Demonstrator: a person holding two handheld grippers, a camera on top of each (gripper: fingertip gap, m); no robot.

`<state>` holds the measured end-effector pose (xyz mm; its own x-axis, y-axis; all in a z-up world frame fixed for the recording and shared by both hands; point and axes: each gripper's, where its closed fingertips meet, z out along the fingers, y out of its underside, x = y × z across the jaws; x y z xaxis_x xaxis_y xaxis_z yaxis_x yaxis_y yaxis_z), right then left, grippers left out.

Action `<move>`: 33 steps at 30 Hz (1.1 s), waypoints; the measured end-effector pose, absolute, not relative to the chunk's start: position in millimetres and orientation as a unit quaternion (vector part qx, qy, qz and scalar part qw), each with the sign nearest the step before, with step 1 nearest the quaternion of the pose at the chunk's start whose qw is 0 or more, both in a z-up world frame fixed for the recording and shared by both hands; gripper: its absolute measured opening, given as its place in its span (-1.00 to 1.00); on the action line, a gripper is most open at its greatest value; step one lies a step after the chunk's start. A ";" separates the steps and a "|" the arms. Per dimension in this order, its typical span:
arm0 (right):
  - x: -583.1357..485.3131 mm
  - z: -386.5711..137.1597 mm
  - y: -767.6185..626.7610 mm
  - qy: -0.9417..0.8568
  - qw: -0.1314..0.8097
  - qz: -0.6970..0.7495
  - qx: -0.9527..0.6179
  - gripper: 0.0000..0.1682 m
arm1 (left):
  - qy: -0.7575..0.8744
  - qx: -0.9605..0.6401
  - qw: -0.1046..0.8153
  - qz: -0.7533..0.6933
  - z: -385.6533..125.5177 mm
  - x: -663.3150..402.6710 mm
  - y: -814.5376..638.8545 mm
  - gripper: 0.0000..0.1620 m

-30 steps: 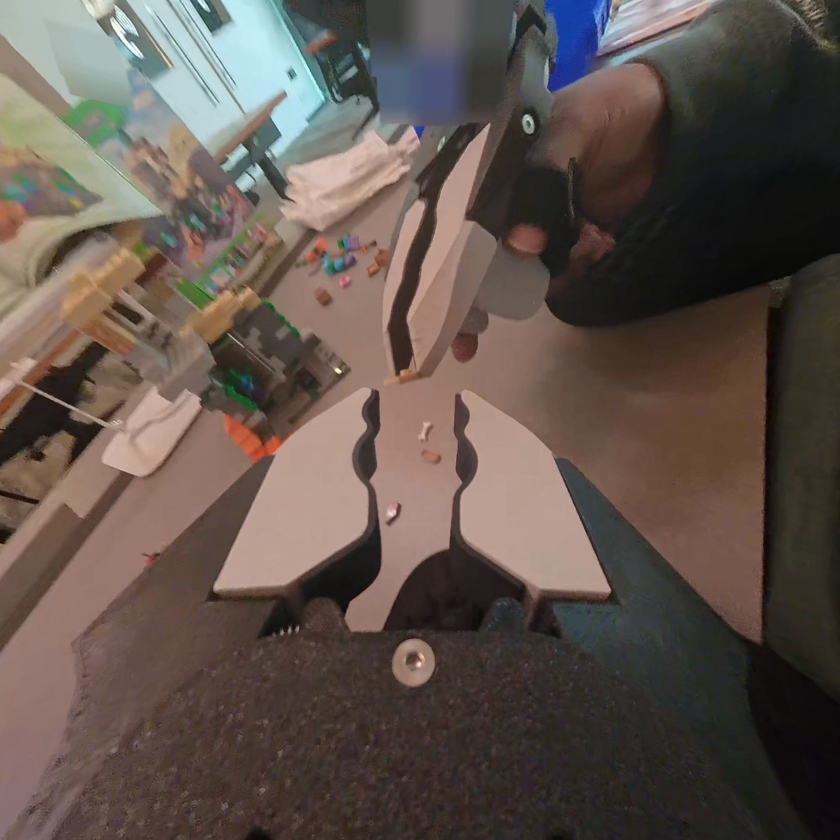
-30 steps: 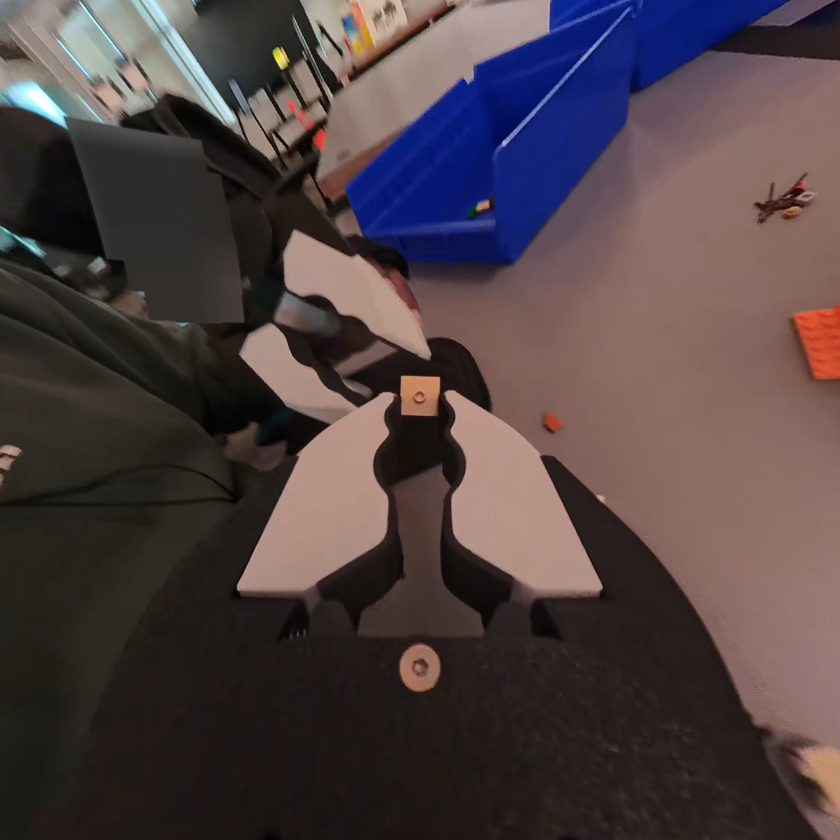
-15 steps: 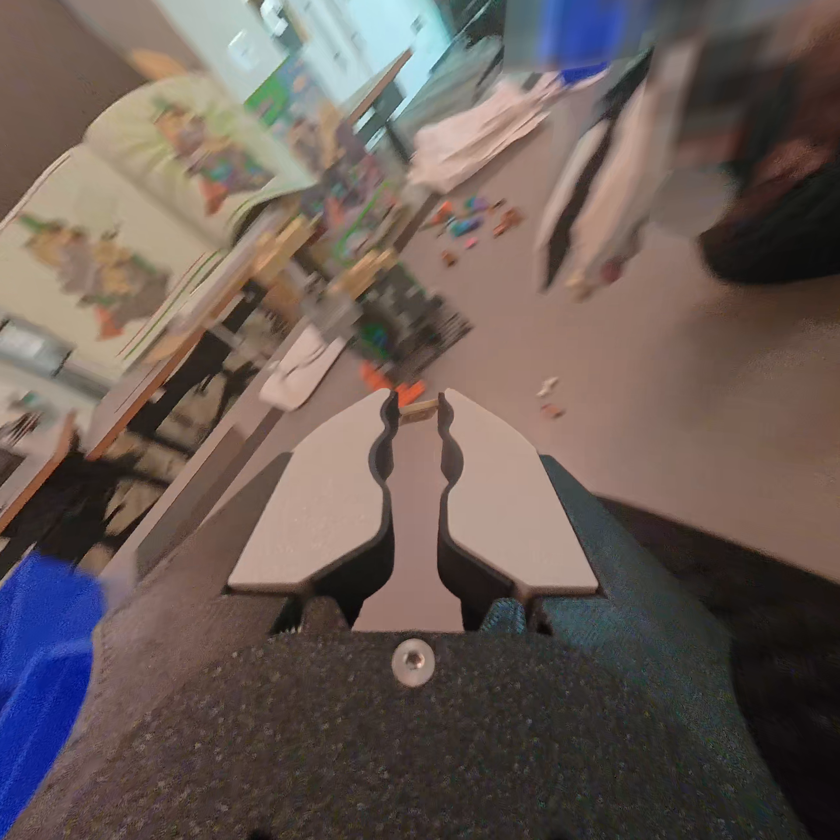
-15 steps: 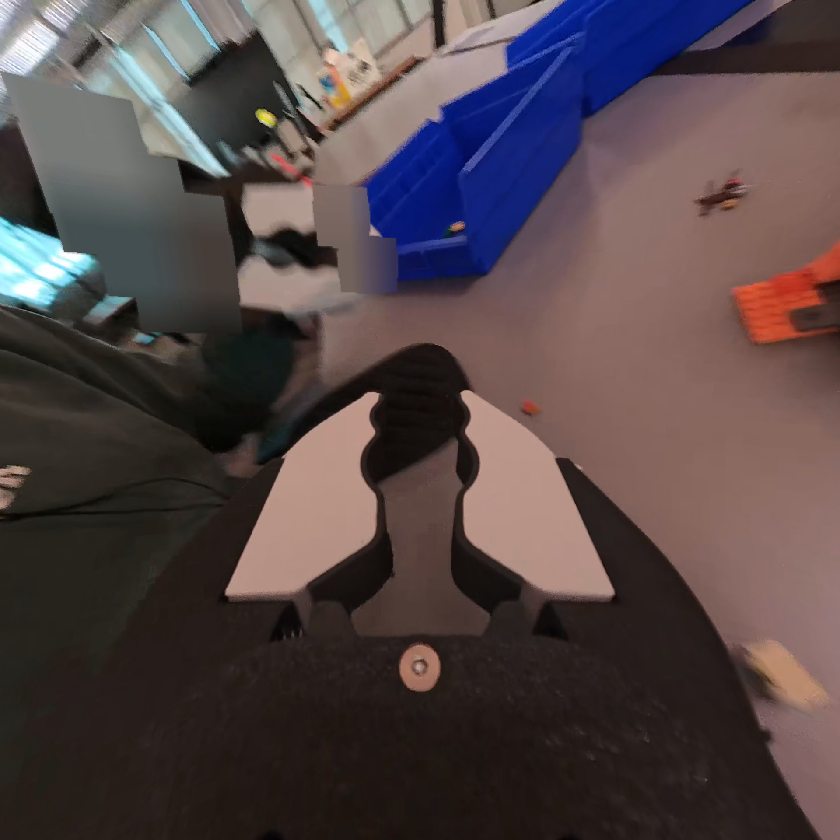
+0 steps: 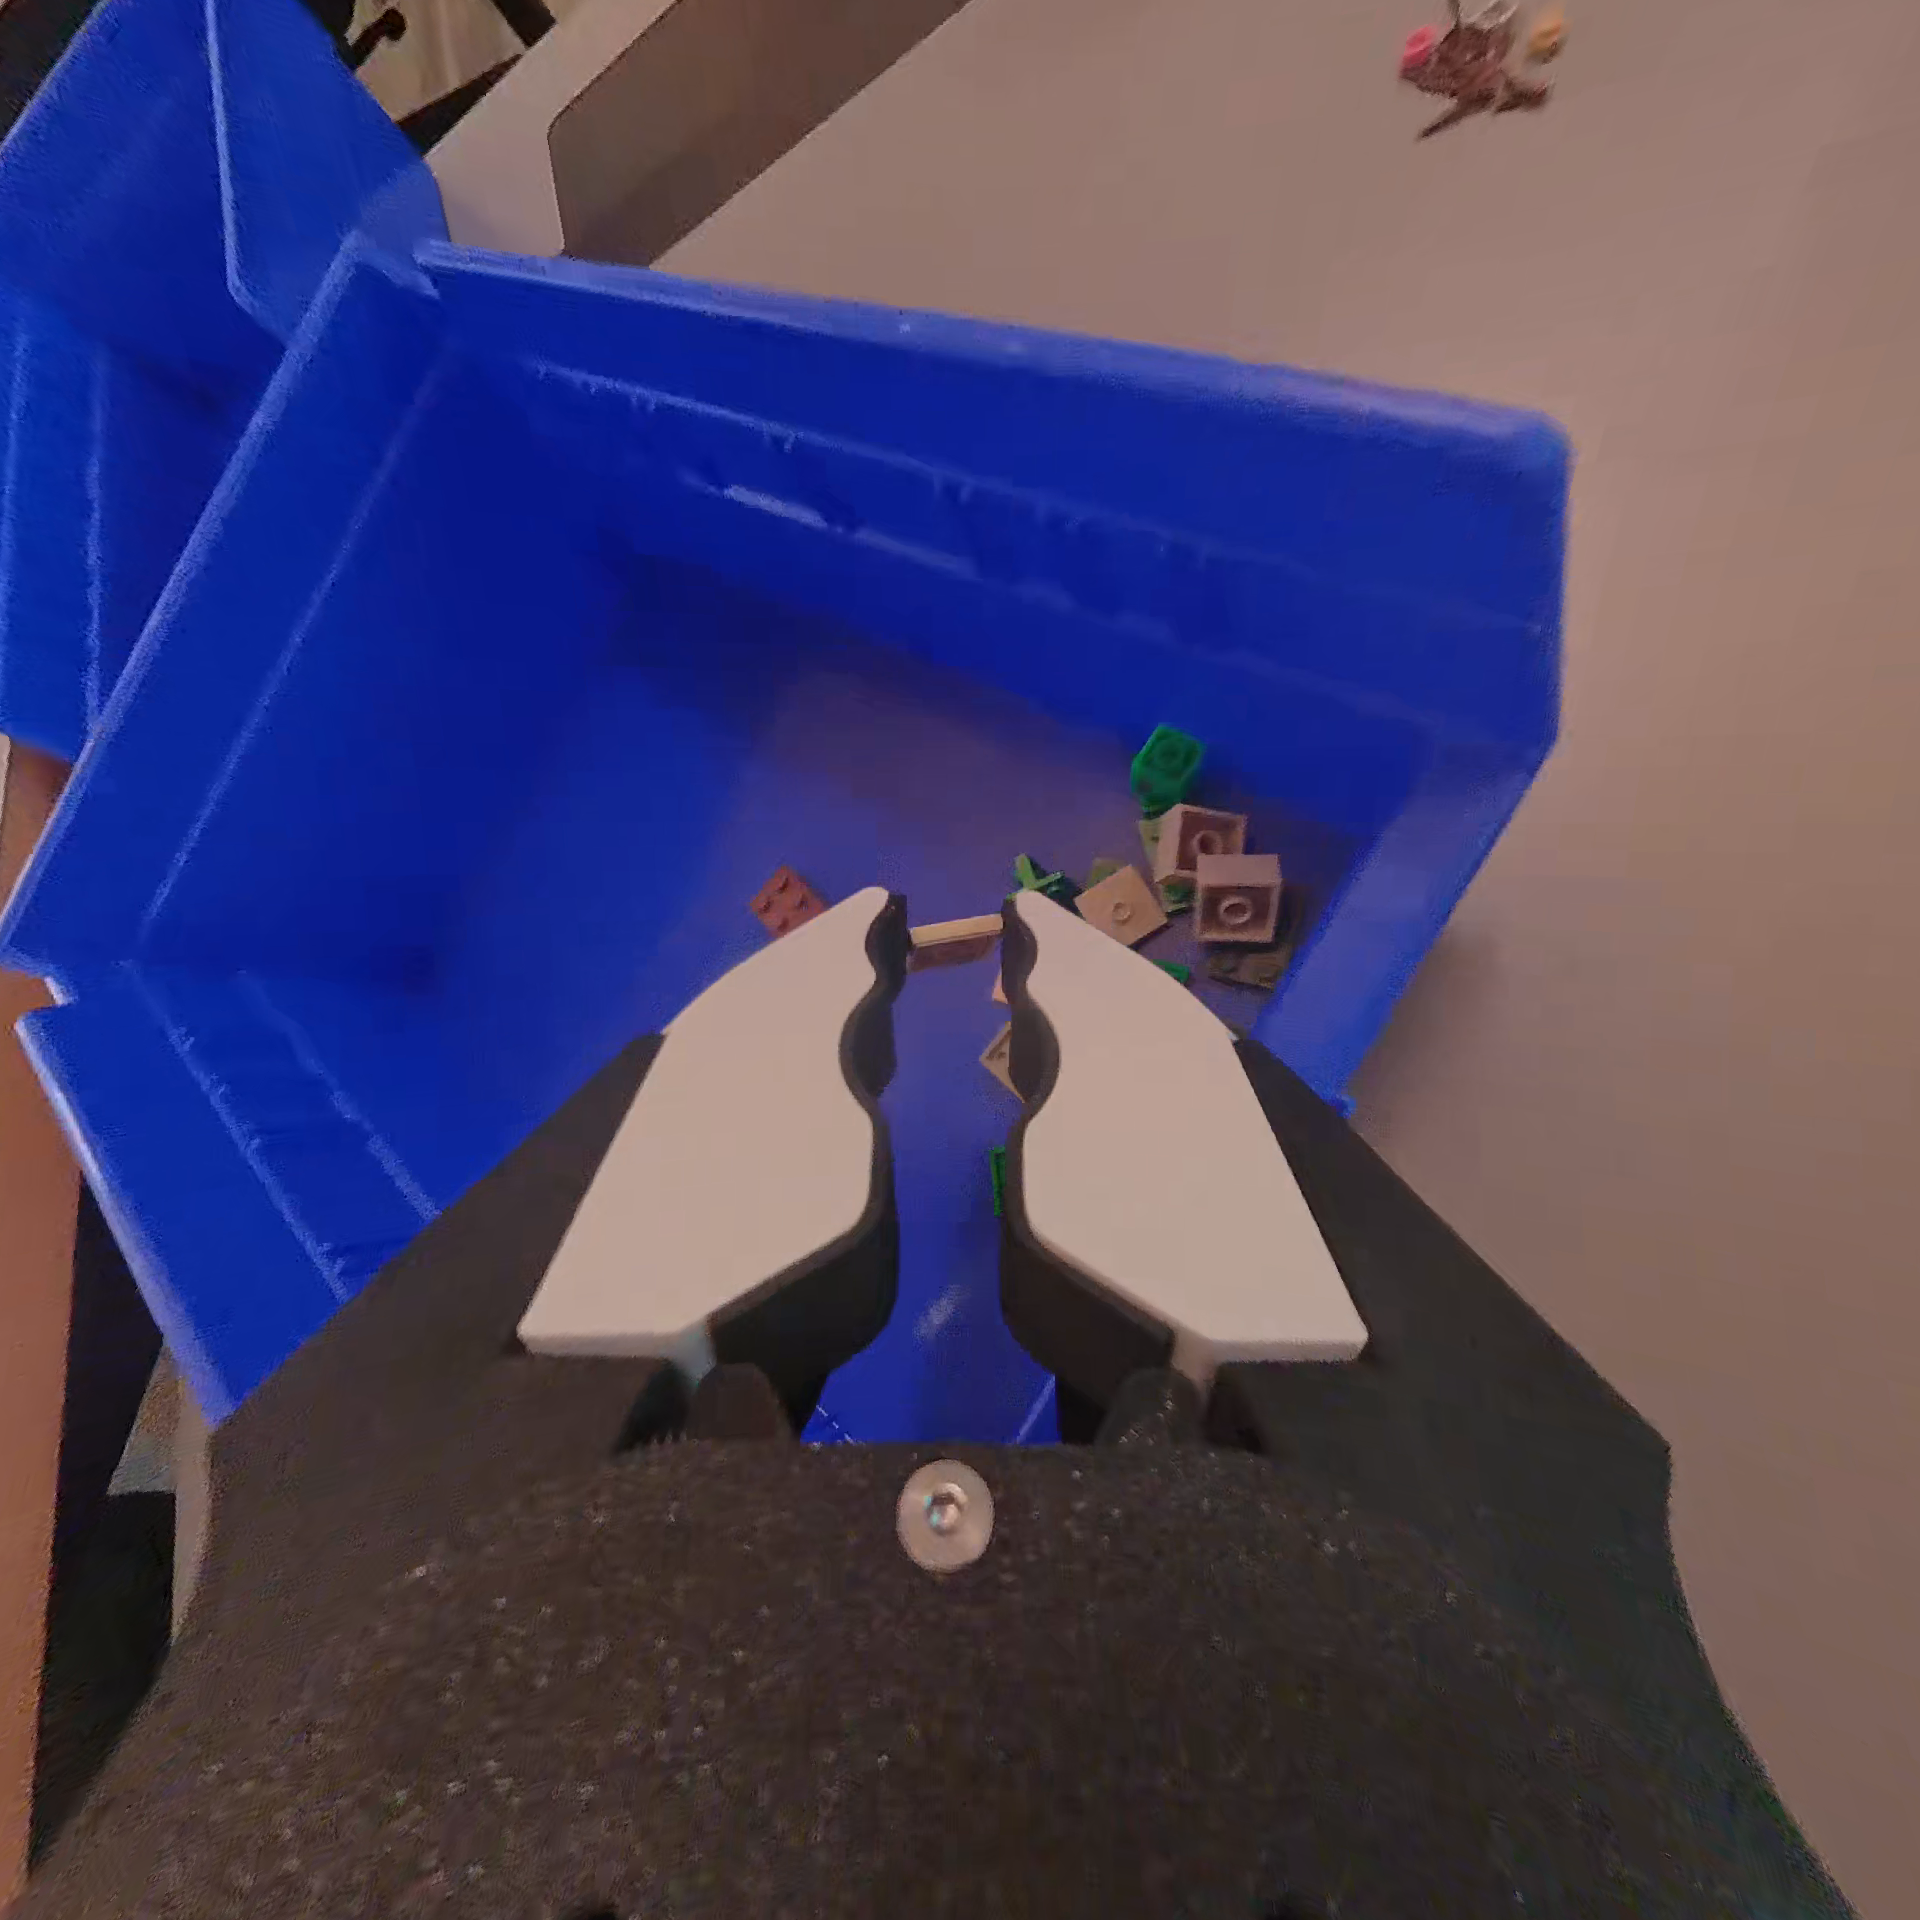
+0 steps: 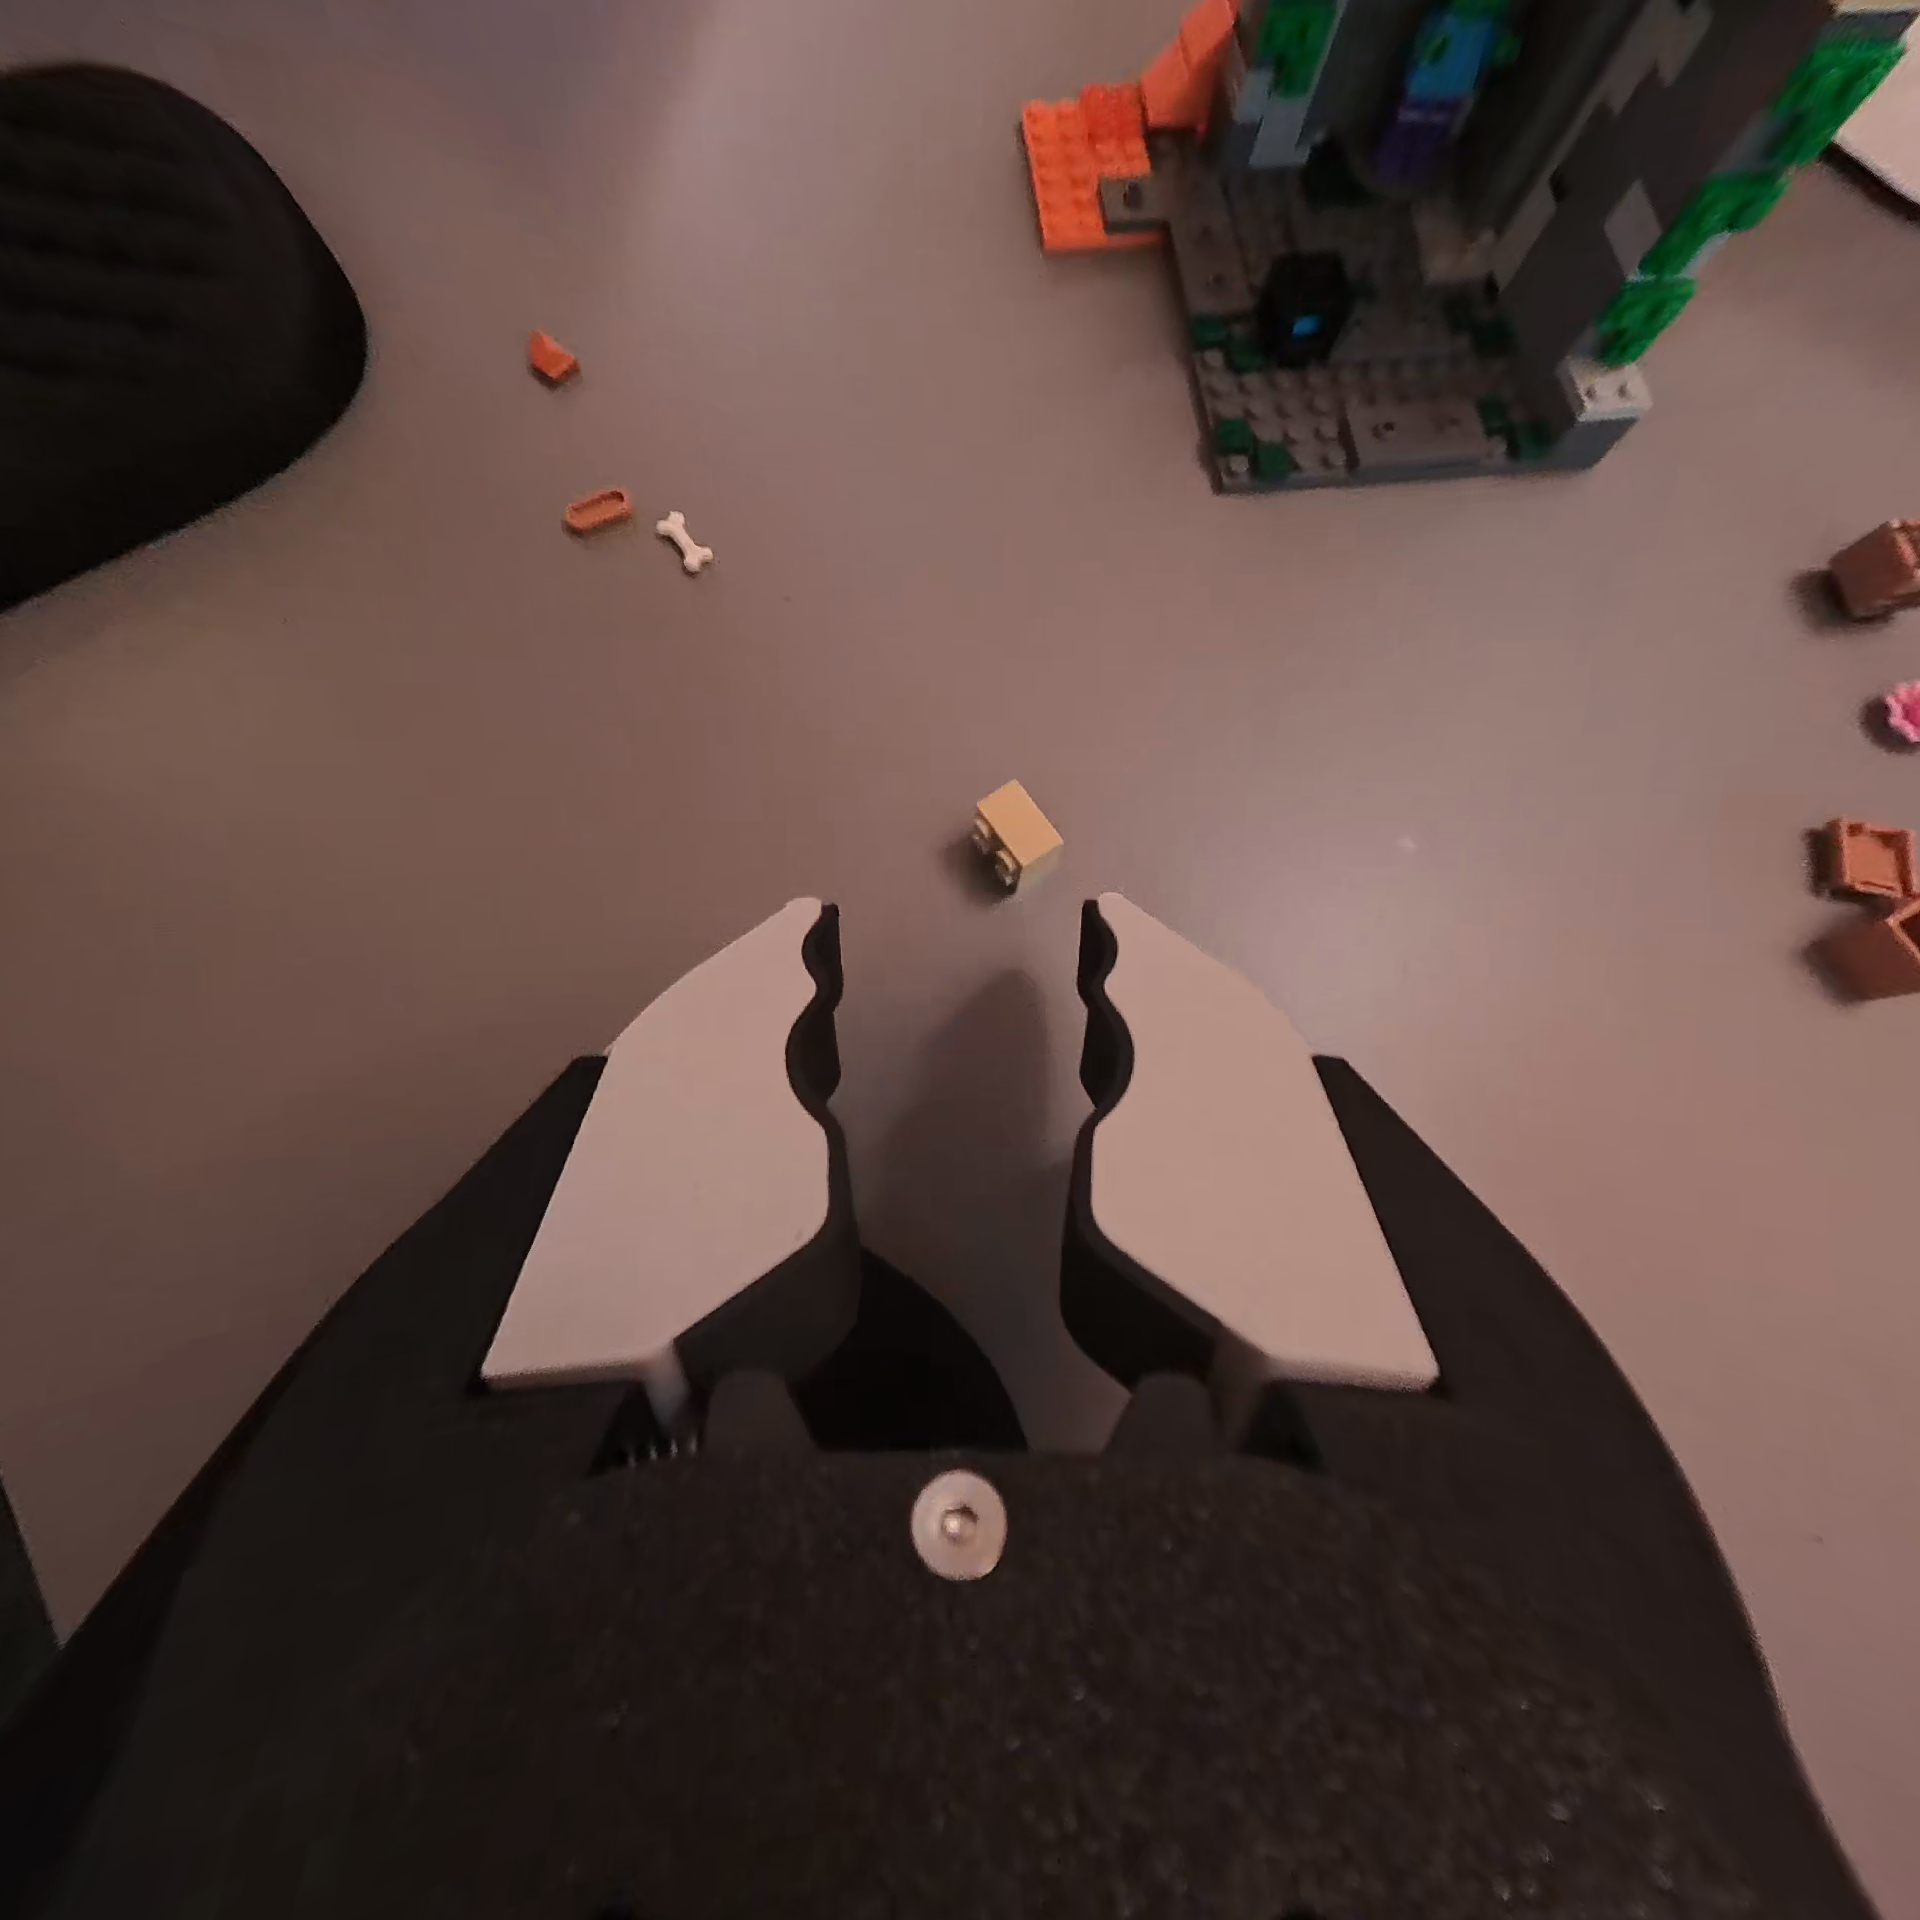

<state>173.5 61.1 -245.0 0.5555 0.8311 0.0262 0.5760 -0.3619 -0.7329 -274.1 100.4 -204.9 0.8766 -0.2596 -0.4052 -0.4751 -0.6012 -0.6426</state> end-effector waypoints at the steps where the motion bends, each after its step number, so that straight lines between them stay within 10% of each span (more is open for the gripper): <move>1: 174.6 -246.8 61.0 -0.438 0.355 0.175 -0.807 -0.48 | 0.204 -0.886 0.394 0.135 -207.7 -275.2 100.5 -0.79; 13: 165.3 -262.6 80.1 -0.472 0.325 0.147 -0.806 -0.50 | 0.203 -0.875 0.428 0.097 -196.6 -261.4 96.4 -0.44; 17: 153.5 -258.2 82.2 -0.491 0.322 0.158 -0.794 -0.85 | 0.253 -0.846 0.465 0.067 -182.0 -222.9 85.8 -0.48; 33: 9.7 -153.5 0.9 -0.342 0.227 0.622 -0.667 -0.86 | 0.519 -0.603 0.596 -0.112 -151.8 14.0 2.6 -0.56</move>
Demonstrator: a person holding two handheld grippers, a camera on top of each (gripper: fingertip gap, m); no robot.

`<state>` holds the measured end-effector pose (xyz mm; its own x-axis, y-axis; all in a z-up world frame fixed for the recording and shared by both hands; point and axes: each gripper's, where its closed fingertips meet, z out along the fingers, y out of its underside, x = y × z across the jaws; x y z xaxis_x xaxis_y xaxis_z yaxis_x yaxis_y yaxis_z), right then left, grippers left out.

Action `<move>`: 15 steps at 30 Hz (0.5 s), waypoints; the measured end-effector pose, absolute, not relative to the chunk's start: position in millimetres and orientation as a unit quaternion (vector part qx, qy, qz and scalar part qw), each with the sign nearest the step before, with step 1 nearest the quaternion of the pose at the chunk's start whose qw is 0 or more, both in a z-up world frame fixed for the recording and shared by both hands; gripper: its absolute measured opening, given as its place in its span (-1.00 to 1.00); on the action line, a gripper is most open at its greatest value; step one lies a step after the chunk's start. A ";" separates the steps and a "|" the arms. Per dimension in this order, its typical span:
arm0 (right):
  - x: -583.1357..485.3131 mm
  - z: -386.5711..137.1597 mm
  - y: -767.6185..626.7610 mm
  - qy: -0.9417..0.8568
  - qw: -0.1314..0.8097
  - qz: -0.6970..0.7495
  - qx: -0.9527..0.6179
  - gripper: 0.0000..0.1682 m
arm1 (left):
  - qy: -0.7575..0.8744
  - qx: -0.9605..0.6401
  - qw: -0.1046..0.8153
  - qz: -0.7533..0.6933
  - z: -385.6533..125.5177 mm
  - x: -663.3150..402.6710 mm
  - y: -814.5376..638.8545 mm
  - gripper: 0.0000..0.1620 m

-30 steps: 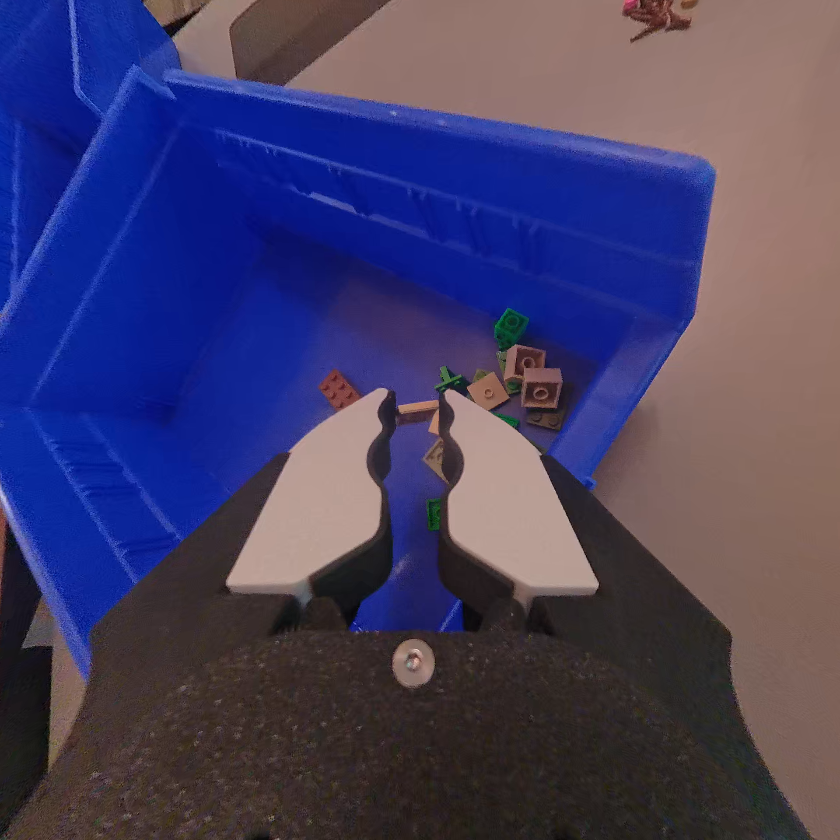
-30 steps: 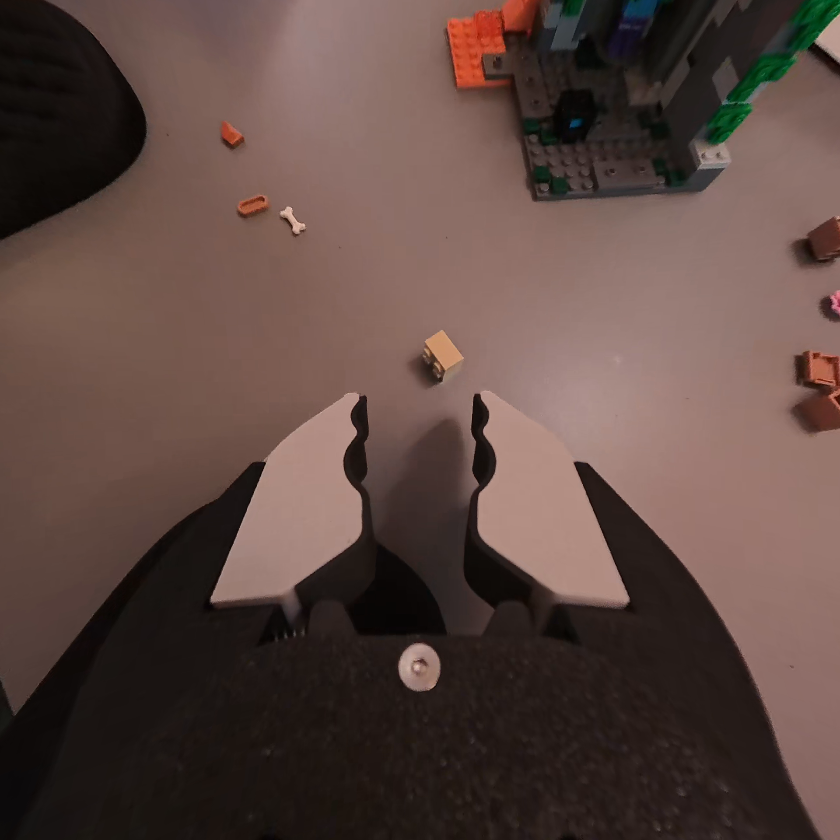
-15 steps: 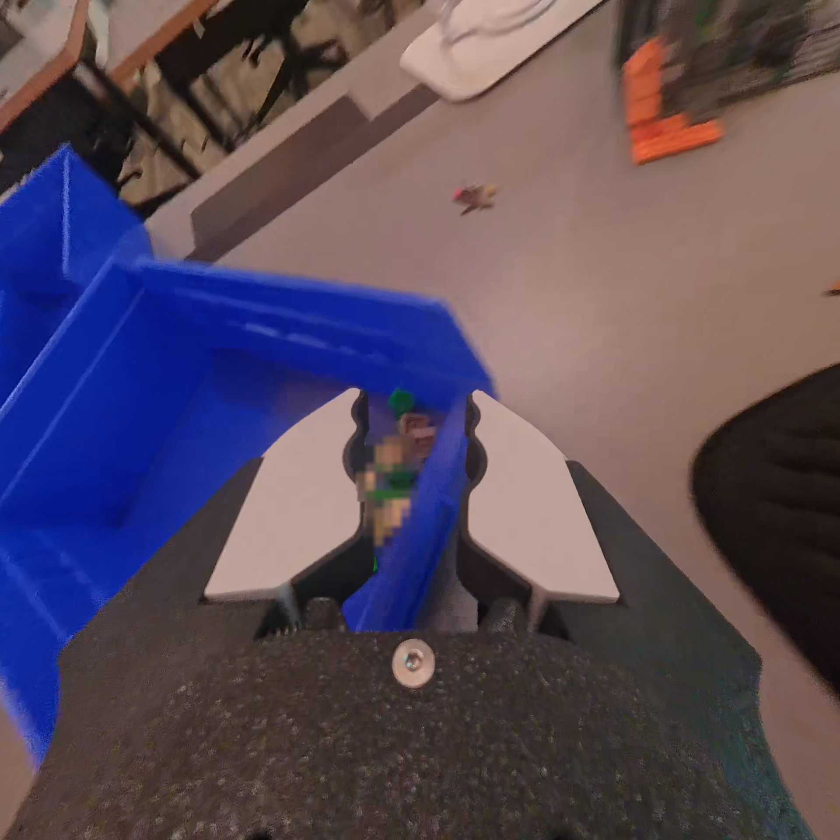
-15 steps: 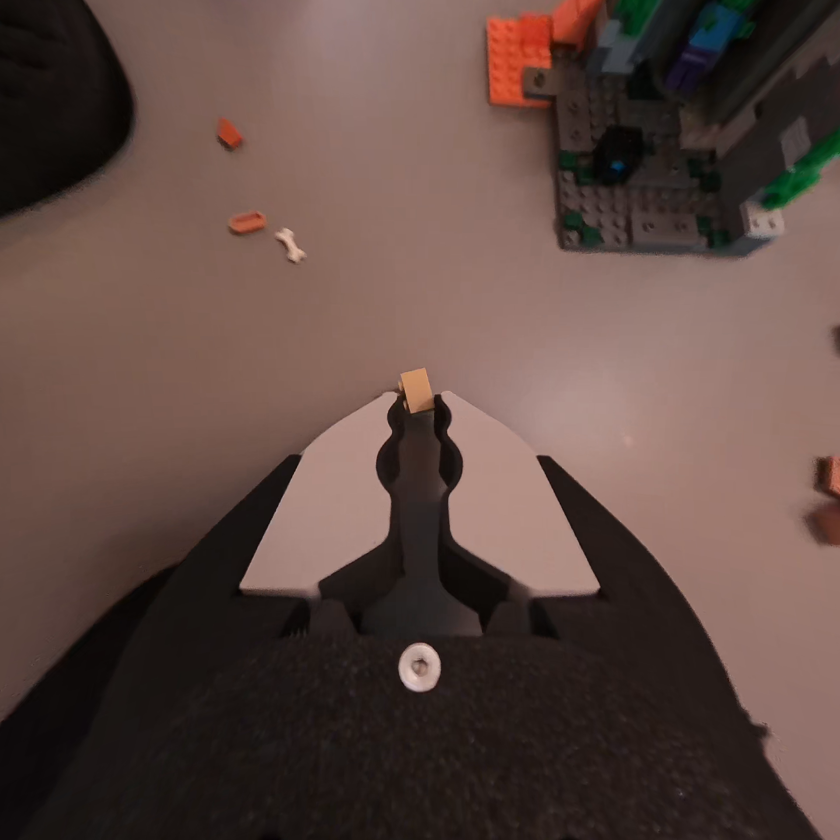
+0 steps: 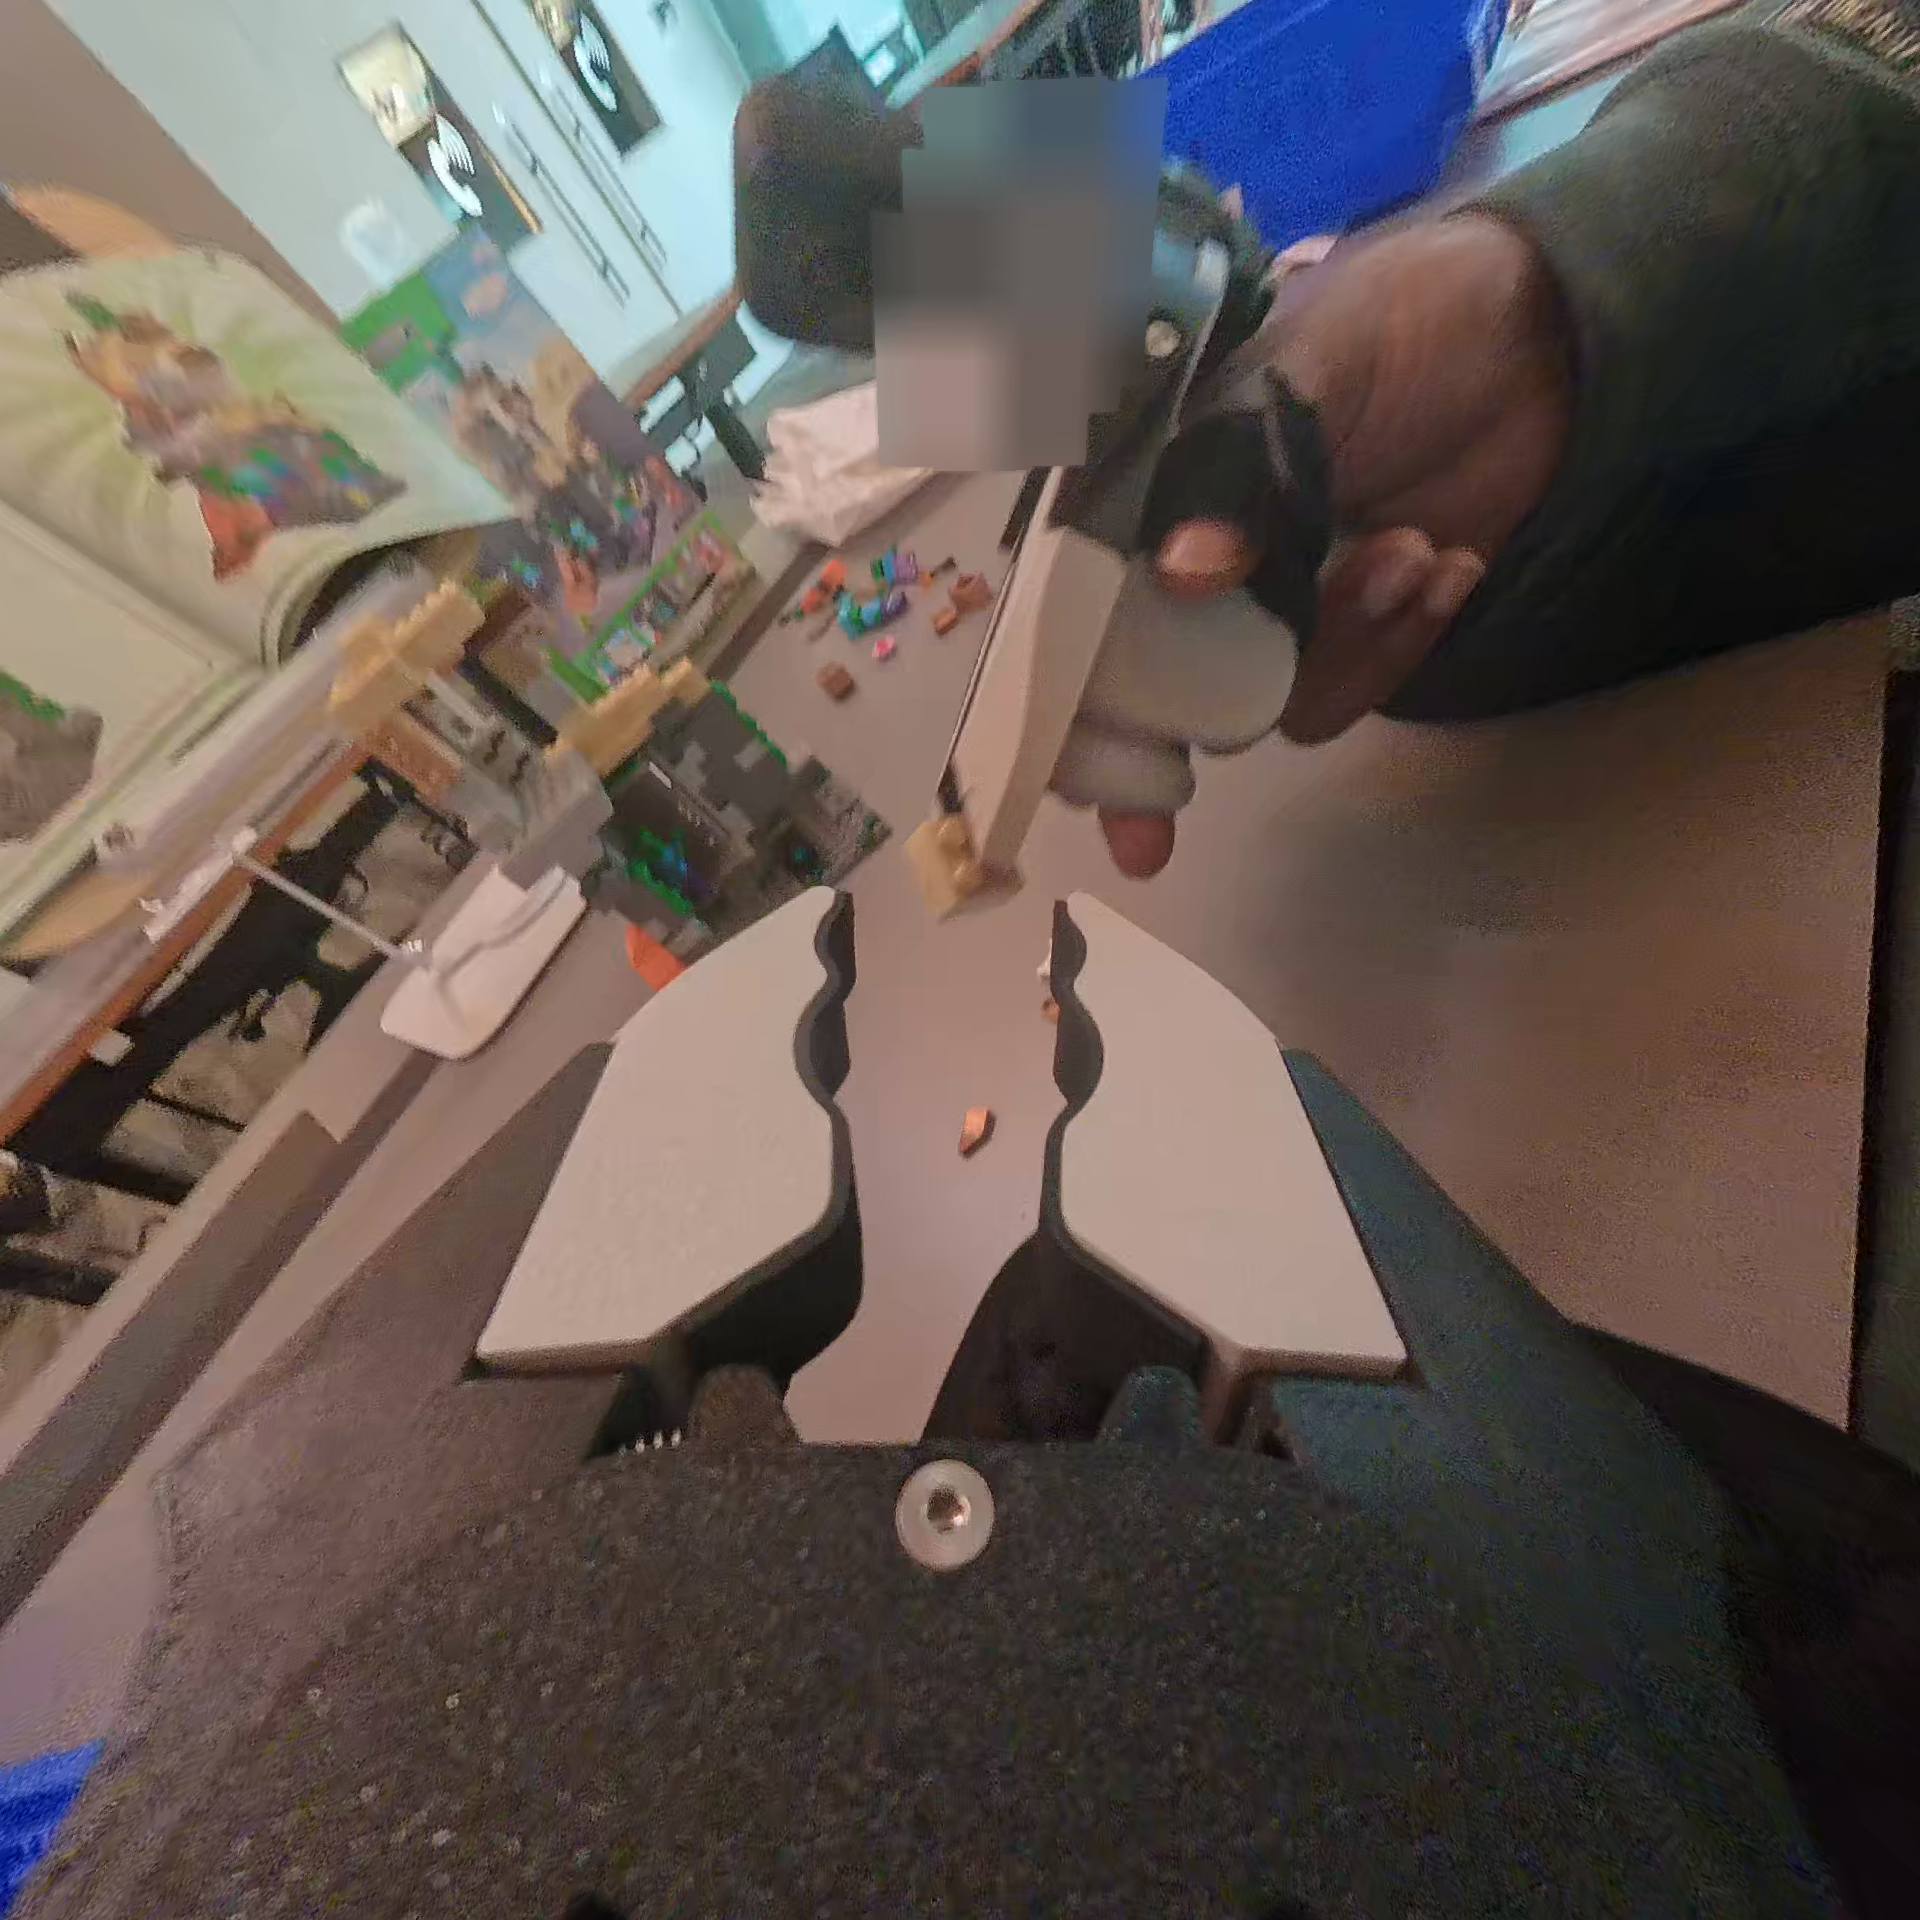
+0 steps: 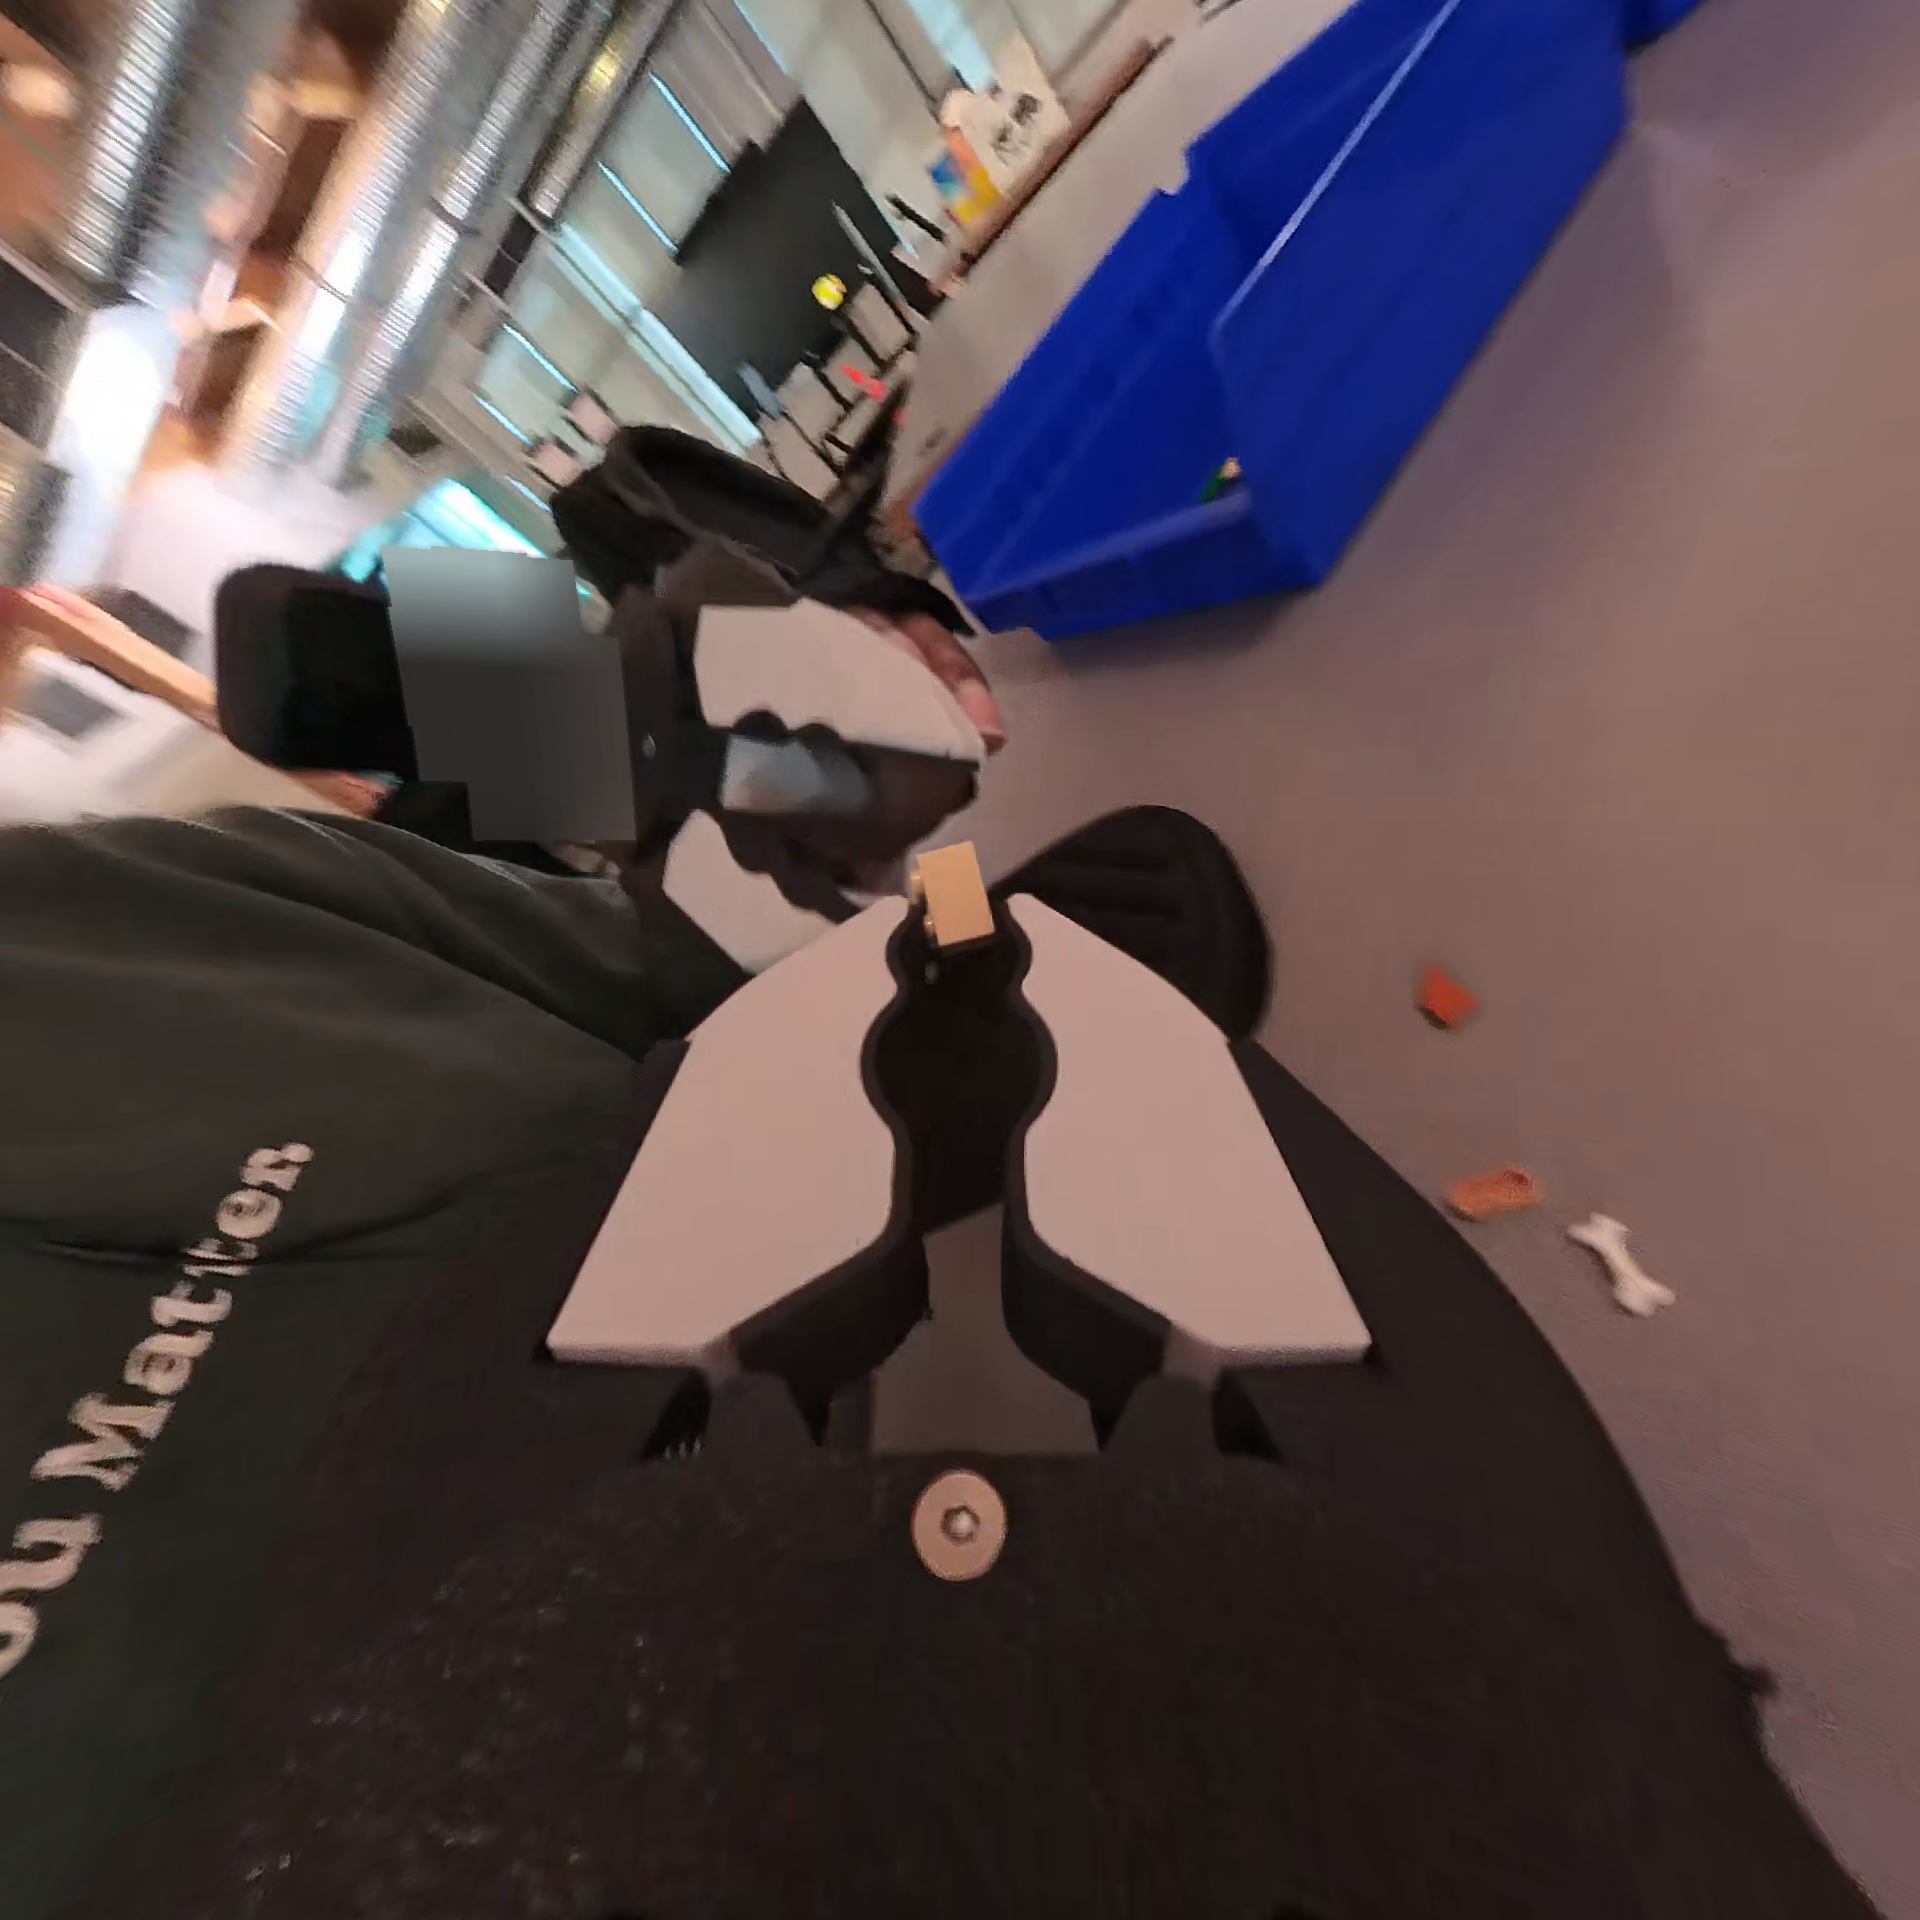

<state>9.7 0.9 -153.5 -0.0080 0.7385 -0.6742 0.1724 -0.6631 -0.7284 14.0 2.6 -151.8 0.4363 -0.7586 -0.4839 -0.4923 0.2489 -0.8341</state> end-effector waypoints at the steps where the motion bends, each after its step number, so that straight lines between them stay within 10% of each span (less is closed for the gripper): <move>1: 5.6 -149.9 -1.7 -0.335 0.217 0.636 -0.660 -0.85 | 0.522 -0.591 0.605 -0.111 -148.6 18.8 0.5 -0.58; 15: 37.4 -149.0 35.1 -0.342 0.307 0.576 -0.676 -0.69 | 0.368 -0.721 0.581 0.085 -123.8 -142.5 65.4 -0.79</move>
